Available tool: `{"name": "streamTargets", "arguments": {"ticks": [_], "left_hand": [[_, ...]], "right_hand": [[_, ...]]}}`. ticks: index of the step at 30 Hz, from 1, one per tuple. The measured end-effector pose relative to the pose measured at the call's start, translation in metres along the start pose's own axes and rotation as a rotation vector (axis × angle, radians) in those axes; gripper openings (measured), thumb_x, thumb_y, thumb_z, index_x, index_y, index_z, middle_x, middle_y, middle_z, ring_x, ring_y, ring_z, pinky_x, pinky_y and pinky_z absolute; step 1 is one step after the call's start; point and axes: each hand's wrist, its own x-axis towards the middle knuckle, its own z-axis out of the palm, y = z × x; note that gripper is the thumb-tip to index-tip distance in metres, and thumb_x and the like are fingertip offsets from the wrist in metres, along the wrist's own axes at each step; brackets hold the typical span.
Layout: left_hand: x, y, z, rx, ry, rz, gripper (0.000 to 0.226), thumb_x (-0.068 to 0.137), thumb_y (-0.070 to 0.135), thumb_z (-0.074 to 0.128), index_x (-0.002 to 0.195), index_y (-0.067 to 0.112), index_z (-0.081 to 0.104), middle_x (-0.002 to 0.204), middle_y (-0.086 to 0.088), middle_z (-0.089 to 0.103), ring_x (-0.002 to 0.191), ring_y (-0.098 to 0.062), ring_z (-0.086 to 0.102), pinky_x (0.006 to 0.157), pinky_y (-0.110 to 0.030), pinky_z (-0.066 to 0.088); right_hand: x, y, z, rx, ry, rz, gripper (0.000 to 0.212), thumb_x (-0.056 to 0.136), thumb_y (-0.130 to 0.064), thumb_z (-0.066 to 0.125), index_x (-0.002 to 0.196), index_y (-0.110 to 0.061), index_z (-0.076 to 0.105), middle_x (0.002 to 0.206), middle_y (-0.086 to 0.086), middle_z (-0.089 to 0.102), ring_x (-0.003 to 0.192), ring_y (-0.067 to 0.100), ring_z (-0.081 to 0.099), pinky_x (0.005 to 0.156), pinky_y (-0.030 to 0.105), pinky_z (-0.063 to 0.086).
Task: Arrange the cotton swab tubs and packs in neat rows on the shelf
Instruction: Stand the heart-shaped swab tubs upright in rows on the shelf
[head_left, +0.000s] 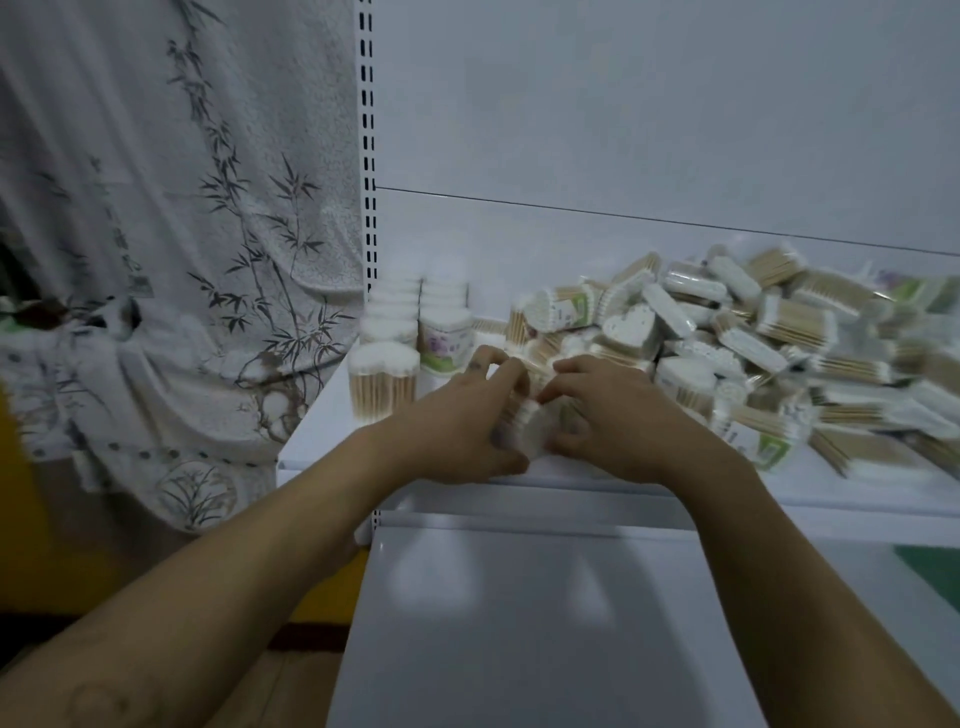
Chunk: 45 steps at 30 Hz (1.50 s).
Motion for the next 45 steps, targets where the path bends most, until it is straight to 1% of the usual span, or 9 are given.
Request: {"name": "streamTargets", "arguments": {"ticks": [3, 8, 13, 16, 19, 25, 32, 37, 45], "left_hand": [[0.002, -0.001, 0.000, -0.053, 0.083, -0.014, 0.053, 0.072, 0.037, 0.076, 0.107, 0.030, 0.038, 0.110, 0.003, 0.048, 0.093, -0.018, 0.051, 0.072, -0.031, 0.042], [0.007, 0.007, -0.018, -0.396, 0.366, -0.191, 0.045, 0.062, 0.041, 0.072, 0.092, 0.031, 0.040, 0.107, 0.002, 0.048, 0.088, -0.019, 0.056, 0.067, -0.030, 0.042], [0.014, 0.013, -0.046, -0.707, 0.514, -0.247, 0.050, 0.057, 0.054, 0.070, 0.095, 0.031, 0.048, 0.120, -0.005, 0.054, 0.091, -0.020, 0.066, 0.074, -0.040, 0.054], [0.012, 0.004, -0.060, -0.544, 0.539, -0.262, 0.057, 0.065, 0.064, 0.064, 0.110, 0.030, 0.055, 0.129, -0.004, 0.053, 0.107, -0.020, 0.062, 0.089, -0.047, 0.053], [-0.004, -0.017, -0.066, -0.114, 0.577, -0.212, 0.062, 0.085, 0.056, 0.061, 0.136, 0.023, 0.048, 0.153, -0.009, 0.027, 0.134, -0.025, 0.041, 0.106, -0.042, 0.042], [-0.043, -0.052, -0.046, 0.257, 0.507, -0.250, 0.074, 0.075, 0.071, 0.034, 0.132, 0.028, 0.051, 0.151, -0.002, 0.036, 0.136, -0.025, 0.030, 0.107, -0.049, 0.028], [-0.044, -0.069, 0.000, 0.148, 0.594, -0.319, 0.074, 0.079, 0.064, 0.056, 0.143, 0.034, 0.032, 0.159, 0.000, 0.013, 0.142, -0.022, 0.013, 0.110, -0.050, 0.022], [-0.044, -0.080, 0.007, 0.029, 0.660, -0.290, 0.098, 0.075, 0.056, 0.071, 0.149, 0.034, 0.011, 0.157, -0.001, 0.014, 0.144, -0.025, 0.014, 0.112, -0.052, 0.027], [-0.049, -0.087, 0.015, 0.002, 0.618, -0.207, 0.095, 0.073, 0.062, 0.056, 0.149, 0.030, 0.010, 0.156, -0.004, 0.019, 0.144, -0.027, 0.018, 0.114, -0.051, 0.028]], "right_hand": [[-0.002, 0.009, -0.004, 0.076, 0.043, -0.057, 0.058, 0.082, -0.042, 0.072, 0.135, -0.031, 0.051, 0.142, -0.007, 0.045, 0.130, 0.012, 0.040, 0.107, 0.030, 0.031], [0.000, 0.012, -0.016, 0.481, 0.154, -0.136, 0.082, 0.073, -0.031, 0.084, 0.143, -0.035, 0.042, 0.120, -0.021, 0.054, 0.110, 0.001, 0.057, 0.090, 0.016, 0.045], [0.021, -0.010, -0.037, 0.721, 0.412, -0.164, 0.063, 0.077, -0.028, 0.081, 0.133, -0.035, 0.053, 0.119, -0.014, 0.053, 0.080, -0.009, 0.061, 0.069, 0.007, 0.046], [0.039, -0.022, -0.046, 0.641, 0.482, -0.101, 0.050, 0.081, -0.030, 0.074, 0.128, -0.032, 0.058, 0.120, -0.007, 0.057, 0.082, 0.003, 0.066, 0.077, 0.021, 0.052], [0.056, -0.032, -0.042, 0.520, 0.400, 0.042, 0.053, 0.079, -0.038, 0.073, 0.128, -0.029, 0.057, 0.123, 0.002, 0.057, 0.107, 0.020, 0.059, 0.091, 0.032, 0.045], [0.075, -0.064, -0.001, 0.311, 0.193, 0.157, 0.056, 0.084, -0.044, 0.065, 0.132, -0.020, 0.046, 0.123, 0.008, 0.058, 0.117, 0.029, 0.053, 0.087, 0.033, 0.042], [0.082, -0.075, 0.038, 0.284, 0.448, 0.187, 0.043, 0.087, -0.034, 0.061, 0.127, -0.018, 0.053, 0.123, 0.008, 0.055, 0.110, 0.032, 0.056, 0.081, 0.037, 0.045], [0.083, -0.076, 0.065, 0.419, 0.356, 0.187, 0.085, 0.085, -0.044, 0.066, 0.153, -0.029, 0.018, 0.153, 0.003, 0.027, 0.130, 0.025, 0.043, 0.092, 0.036, 0.043], [0.084, -0.071, 0.075, 0.411, 0.545, 0.131, 0.064, 0.083, -0.020, 0.066, 0.143, -0.024, 0.044, 0.142, 0.004, 0.047, 0.125, 0.026, 0.049, 0.095, 0.036, 0.041]]}}
